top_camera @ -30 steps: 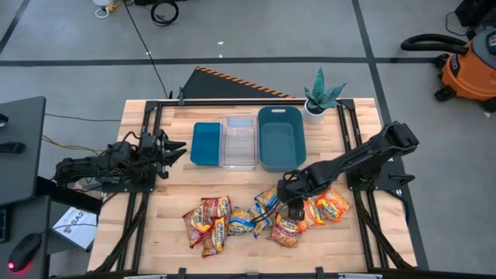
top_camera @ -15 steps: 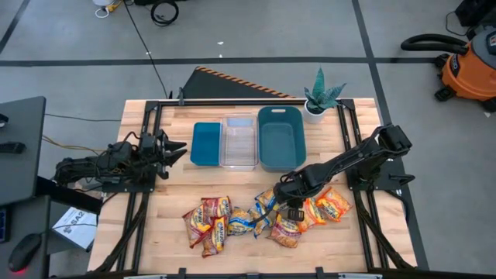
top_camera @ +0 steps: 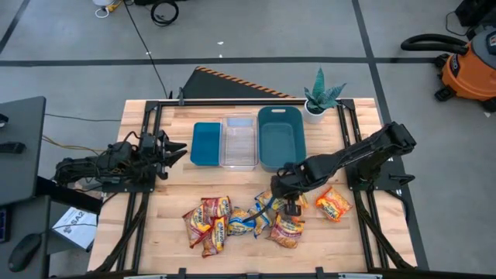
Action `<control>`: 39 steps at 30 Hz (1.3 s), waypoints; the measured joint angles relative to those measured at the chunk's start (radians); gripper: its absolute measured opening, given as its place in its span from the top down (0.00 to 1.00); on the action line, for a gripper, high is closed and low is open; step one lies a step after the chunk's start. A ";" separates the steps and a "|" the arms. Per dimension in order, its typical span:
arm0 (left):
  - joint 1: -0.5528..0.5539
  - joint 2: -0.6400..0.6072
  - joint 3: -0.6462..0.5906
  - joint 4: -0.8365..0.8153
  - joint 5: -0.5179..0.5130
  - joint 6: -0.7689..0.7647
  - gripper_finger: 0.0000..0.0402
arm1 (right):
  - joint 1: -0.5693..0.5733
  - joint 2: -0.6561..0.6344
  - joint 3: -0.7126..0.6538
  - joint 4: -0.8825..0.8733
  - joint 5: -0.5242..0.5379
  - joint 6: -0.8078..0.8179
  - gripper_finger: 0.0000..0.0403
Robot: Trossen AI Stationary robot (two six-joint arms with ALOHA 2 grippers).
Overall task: Sort Maruchan noodles
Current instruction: Put the orange noodle pack into the blue bin
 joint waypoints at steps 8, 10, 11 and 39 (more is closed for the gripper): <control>0.000 0.000 0.000 -0.021 0.000 -0.024 0.66 | -0.042 -0.002 0.195 0.142 0.111 -0.324 0.98; 0.000 0.000 0.000 -0.022 0.007 -0.043 0.66 | -0.061 -0.002 0.201 0.237 0.107 -0.419 0.98; 0.000 0.000 0.000 -0.019 0.017 -0.054 0.66 | -0.073 -0.002 0.201 0.286 0.099 -0.465 0.98; -0.001 0.053 0.001 0.056 0.048 -0.186 0.66 | -0.417 0.347 0.342 1.077 -0.386 -0.797 0.98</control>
